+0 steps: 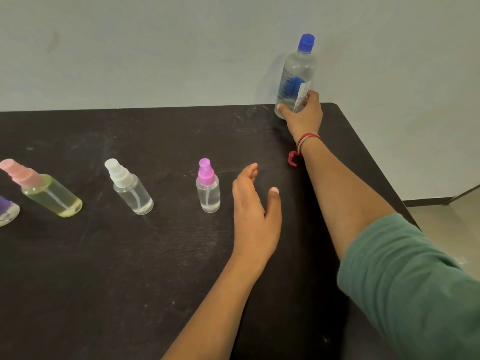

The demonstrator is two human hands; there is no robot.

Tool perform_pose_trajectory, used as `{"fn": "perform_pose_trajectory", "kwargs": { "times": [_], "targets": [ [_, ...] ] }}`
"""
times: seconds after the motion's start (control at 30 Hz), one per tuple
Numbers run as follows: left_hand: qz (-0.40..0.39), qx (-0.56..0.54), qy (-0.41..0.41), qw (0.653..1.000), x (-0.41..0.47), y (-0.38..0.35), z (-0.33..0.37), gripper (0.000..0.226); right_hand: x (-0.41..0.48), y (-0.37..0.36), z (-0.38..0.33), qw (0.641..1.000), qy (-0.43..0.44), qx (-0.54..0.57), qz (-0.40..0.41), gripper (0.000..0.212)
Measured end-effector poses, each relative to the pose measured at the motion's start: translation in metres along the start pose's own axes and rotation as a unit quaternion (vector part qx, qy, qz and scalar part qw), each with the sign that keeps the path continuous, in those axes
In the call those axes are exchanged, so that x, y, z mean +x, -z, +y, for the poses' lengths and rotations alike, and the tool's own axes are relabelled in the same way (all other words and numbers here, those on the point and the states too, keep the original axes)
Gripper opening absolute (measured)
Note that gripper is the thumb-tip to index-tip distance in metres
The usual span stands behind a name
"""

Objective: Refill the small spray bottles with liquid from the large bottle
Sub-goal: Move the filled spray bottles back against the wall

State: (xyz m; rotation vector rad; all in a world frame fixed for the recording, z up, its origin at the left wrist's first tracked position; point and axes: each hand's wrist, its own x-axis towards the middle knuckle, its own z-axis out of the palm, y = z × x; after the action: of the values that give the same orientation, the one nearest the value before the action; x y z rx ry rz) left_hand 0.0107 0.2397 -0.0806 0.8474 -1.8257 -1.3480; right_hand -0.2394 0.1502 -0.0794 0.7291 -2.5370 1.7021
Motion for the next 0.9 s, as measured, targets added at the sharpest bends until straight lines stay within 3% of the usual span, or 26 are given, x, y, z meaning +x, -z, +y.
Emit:
{"fn": "perform_pose_trajectory", "kwargs": {
  "times": [0.17, 0.33, 0.4, 0.47, 0.53, 0.63, 0.7, 0.8, 0.9],
  "targets": [
    [0.002, -0.001, -0.012, 1.000, 0.001, -0.001, -0.003, 0.049, -0.001, 0.000, 0.001, 1.000, -0.005, 0.000, -0.002, 0.067],
    [0.021, -0.009, -0.041, 0.999, 0.000, -0.001, 0.000, 0.043, -0.019, 0.012, -0.007, 0.997, -0.048, 0.067, 0.000, 0.088],
    [0.056, -0.012, -0.089, 0.994, -0.001, 0.001, 0.003, 0.039, -0.043, 0.016, -0.010, 0.991, -0.073, 0.107, 0.029, 0.076],
    [0.093, -0.008, -0.160, 0.983, -0.004, 0.005, 0.006, 0.034, -0.082, 0.022, -0.017, 0.985, -0.082, 0.142, 0.044, 0.051],
    [0.113, -0.005, -0.215, 0.970, -0.007, 0.007, 0.009, 0.028, -0.127, 0.031, -0.022, 0.987, -0.062, 0.147, -0.002, 0.032],
    [0.124, 0.002, -0.241, 0.963, -0.012, 0.015, 0.011, 0.024, -0.191, 0.043, -0.030, 0.976, -0.019, 0.161, -0.143, 0.028],
    [0.130, -0.004, -0.234, 0.963, -0.018, 0.025, 0.011, 0.022, -0.218, 0.042, -0.038, 0.954, -0.035, 0.206, -0.214, 0.021],
    [0.143, -0.005, -0.218, 0.965, -0.026, 0.046, 0.008, 0.021, -0.232, 0.031, -0.054, 0.930, -0.106, 0.238, -0.261, 0.022],
    [0.149, 0.007, -0.216, 0.965, -0.033, 0.071, 0.002, 0.024, -0.241, 0.021, -0.069, 0.938, -0.050, 0.182, -0.292, 0.018]
  ]
}}
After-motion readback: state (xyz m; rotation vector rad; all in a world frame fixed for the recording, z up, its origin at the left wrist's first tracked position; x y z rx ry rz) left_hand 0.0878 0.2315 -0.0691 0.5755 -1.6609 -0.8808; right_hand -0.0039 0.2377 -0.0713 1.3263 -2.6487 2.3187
